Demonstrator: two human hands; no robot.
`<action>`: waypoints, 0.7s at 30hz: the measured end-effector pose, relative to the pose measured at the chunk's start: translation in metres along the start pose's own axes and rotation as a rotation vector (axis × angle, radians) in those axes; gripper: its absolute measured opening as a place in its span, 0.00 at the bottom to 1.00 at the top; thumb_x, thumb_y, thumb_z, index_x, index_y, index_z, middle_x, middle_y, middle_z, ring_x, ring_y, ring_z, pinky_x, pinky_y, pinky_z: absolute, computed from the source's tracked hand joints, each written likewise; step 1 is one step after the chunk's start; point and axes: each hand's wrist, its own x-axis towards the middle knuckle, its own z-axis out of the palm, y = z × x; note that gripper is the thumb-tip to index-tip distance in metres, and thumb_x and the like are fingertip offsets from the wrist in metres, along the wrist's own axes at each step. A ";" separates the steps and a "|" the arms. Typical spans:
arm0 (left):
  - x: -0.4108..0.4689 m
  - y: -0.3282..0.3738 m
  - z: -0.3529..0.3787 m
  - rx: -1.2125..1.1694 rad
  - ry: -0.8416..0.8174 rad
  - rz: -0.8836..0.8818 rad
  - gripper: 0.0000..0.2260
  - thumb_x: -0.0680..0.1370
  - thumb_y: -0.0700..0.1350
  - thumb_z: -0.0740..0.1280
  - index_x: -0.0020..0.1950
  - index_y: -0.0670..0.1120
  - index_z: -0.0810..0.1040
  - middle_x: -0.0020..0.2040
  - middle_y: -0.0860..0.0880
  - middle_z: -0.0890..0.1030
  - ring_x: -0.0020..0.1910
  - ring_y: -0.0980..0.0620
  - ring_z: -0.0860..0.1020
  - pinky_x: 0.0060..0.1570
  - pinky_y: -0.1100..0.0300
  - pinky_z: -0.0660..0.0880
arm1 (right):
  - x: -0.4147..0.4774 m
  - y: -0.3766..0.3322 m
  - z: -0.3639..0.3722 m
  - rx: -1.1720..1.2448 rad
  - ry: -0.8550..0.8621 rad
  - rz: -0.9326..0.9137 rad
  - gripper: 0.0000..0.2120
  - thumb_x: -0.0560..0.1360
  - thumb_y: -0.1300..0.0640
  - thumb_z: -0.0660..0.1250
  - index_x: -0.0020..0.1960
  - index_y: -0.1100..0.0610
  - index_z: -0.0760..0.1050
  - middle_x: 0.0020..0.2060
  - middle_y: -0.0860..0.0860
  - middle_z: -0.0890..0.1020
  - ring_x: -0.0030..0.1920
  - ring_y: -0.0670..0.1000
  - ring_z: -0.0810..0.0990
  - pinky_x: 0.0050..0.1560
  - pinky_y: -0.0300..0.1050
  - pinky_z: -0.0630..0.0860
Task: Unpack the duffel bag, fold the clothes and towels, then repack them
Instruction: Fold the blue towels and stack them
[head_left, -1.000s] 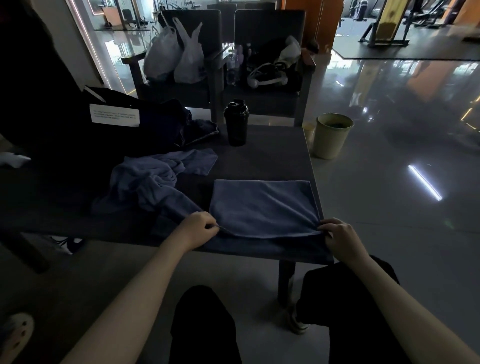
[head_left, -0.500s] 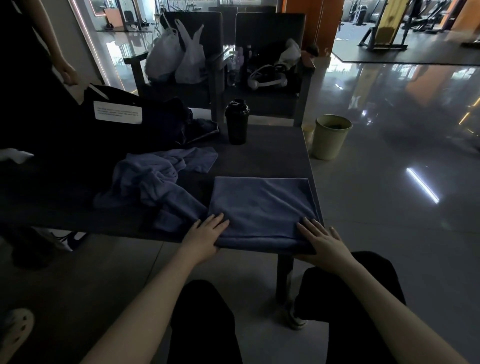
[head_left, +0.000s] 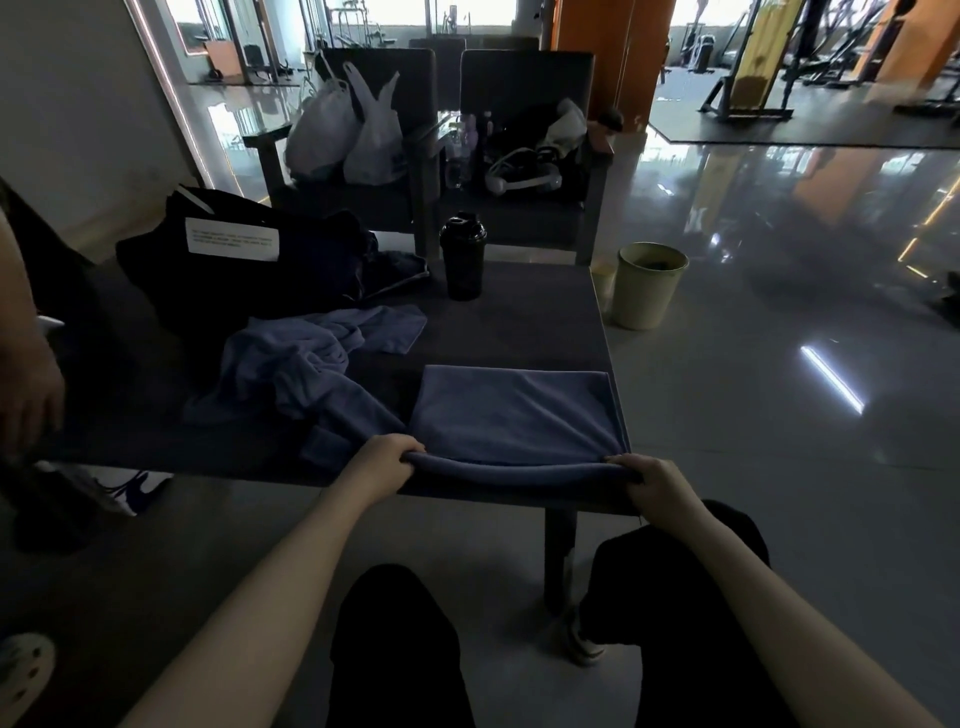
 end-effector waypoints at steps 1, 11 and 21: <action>0.001 0.000 -0.002 -0.033 0.013 -0.010 0.12 0.78 0.38 0.62 0.56 0.48 0.80 0.55 0.46 0.80 0.52 0.50 0.77 0.51 0.59 0.74 | 0.002 0.000 0.000 0.018 0.037 0.020 0.14 0.72 0.66 0.65 0.56 0.60 0.80 0.46 0.57 0.83 0.48 0.55 0.81 0.46 0.44 0.74; 0.034 0.013 -0.017 -0.381 0.275 -0.109 0.05 0.79 0.44 0.64 0.51 0.44 0.77 0.46 0.45 0.80 0.47 0.47 0.78 0.48 0.52 0.76 | 0.036 -0.007 -0.007 0.181 0.244 0.124 0.08 0.77 0.58 0.66 0.45 0.61 0.79 0.34 0.54 0.80 0.37 0.56 0.79 0.36 0.48 0.72; 0.096 0.021 -0.019 -0.386 0.293 -0.203 0.10 0.80 0.47 0.61 0.50 0.42 0.77 0.45 0.45 0.79 0.48 0.45 0.77 0.45 0.55 0.71 | 0.078 -0.018 0.003 0.521 0.133 0.317 0.13 0.75 0.59 0.67 0.60 0.58 0.74 0.50 0.54 0.79 0.52 0.54 0.77 0.50 0.46 0.75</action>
